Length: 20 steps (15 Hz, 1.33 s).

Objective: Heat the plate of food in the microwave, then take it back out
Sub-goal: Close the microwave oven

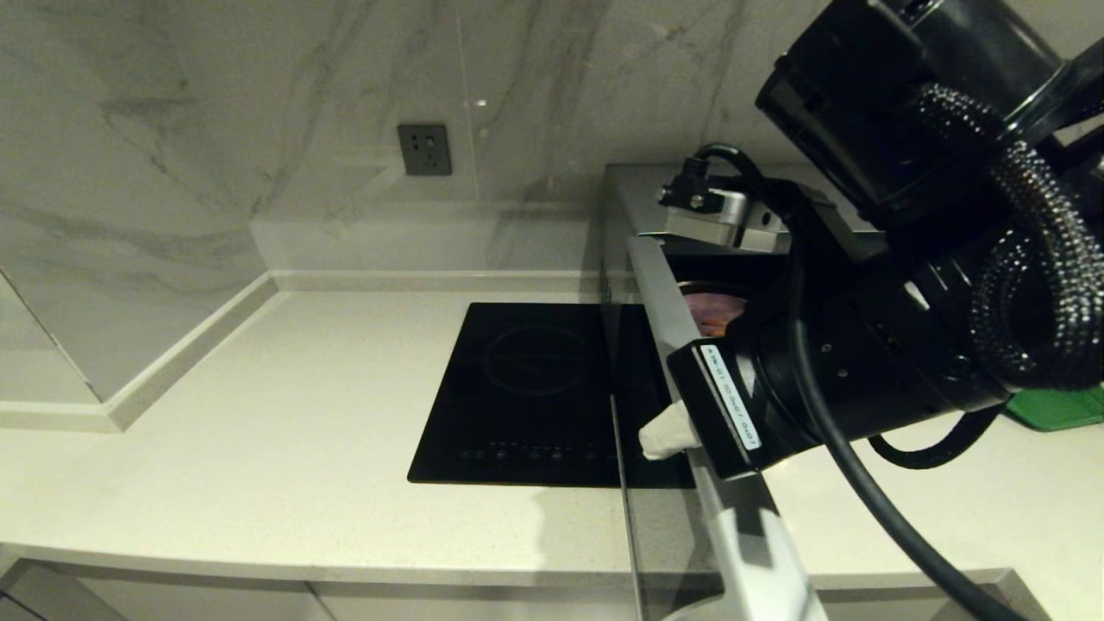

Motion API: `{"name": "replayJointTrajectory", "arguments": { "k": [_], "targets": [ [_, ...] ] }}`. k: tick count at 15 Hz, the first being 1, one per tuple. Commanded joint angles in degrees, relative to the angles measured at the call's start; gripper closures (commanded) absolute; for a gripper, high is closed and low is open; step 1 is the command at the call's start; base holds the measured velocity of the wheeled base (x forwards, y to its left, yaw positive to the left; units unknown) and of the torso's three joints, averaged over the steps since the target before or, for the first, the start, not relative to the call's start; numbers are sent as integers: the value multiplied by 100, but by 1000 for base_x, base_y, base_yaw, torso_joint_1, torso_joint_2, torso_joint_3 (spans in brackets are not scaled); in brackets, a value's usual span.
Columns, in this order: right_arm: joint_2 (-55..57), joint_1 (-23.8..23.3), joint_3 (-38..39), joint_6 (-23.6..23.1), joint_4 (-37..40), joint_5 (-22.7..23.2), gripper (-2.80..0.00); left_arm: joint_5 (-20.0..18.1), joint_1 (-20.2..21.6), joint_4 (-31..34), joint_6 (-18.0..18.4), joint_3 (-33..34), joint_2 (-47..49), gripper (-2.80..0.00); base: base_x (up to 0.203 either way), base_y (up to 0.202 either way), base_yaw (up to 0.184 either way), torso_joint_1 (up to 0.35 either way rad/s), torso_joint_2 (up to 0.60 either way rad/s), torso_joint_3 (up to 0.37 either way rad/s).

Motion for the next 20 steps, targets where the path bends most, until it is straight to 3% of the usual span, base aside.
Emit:
{"name": "replayJointTrajectory", "arguments": {
  "k": [1,6,9,15,20],
  "targets": [
    [-212,-30,235,104,24,-26,0,1,0,-2,-3,1,0,0,0,0,0,0,0,0],
    [-809,-303,892,298,-12,-61,0,1,0,-2,-3,1,0,0,0,0,0,0,0,0],
    [-1258,-670,1724,339,-161,-260,0,1,0,-2,-3,1,0,0,0,0,0,0,0,0],
    [-2266,-1902,3340,348,-1112,-308,0,1,0,-2,-3,1,0,0,0,0,0,0,0,0],
    [-2593,-2405,4217,341,-2054,-324,0,1,0,6,-3,1,0,0,0,0,0,0,0,0]
  ]
}}
